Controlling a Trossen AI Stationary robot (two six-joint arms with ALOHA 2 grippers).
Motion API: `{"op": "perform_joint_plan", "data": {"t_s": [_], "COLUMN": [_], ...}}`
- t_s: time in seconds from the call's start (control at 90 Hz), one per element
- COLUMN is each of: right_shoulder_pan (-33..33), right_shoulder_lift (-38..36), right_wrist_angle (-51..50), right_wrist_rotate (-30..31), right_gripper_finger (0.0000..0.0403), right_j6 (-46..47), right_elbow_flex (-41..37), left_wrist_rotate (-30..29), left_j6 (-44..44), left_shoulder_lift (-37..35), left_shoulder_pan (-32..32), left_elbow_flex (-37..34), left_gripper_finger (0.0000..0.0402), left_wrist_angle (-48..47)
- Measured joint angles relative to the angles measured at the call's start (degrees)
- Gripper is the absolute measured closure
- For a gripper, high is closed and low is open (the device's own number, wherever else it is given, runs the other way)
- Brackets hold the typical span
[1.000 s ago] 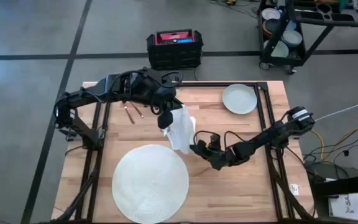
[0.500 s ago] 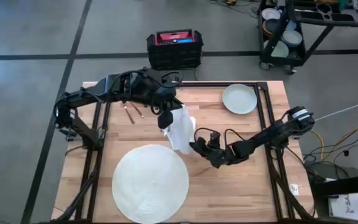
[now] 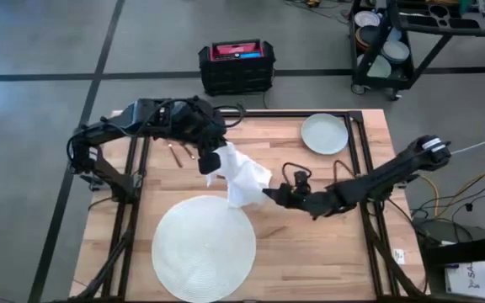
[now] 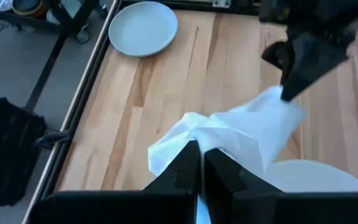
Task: Set table place
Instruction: Fold the white napkin
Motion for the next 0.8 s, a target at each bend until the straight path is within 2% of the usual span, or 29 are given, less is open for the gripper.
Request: {"op": "perform_joint_plan", "data": {"t_s": [0.2, 0.378, 0.544, 0.8], "right_shoulder_pan": [-0.3, -1.3, -3.8, -9.5], "right_shoulder_lift": [-9.7, -16.2, -20.6, -24.6], "right_wrist_angle": [-8.7, -16.2, -17.1, -17.1], "right_wrist_rotate": [0.5, 2.0, 1.9, -0.9], "right_gripper_finger": [0.0403, 0.0403, 0.0403, 0.0403], "right_j6": [-4.4, -5.0, -9.1, -14.6], "right_elbow_flex": [0.0, 0.0, 0.0, 0.0], "left_wrist_rotate": [-2.2, -10.3, -14.4, -22.4], "left_j6": [1.9, 3.8, 6.2, 15.5], "left_shoulder_lift": [-2.3, -4.7, -6.2, -7.1], "left_shoulder_pan": [0.0, 0.0, 0.1, 0.2], "left_elbow_flex": [0.0, 0.0, 0.0, 0.0], "left_gripper_finger": [0.0402, 0.0402, 0.0402, 0.0402], "left_wrist_angle": [-4.0, -8.1, -8.5, -8.1]}}
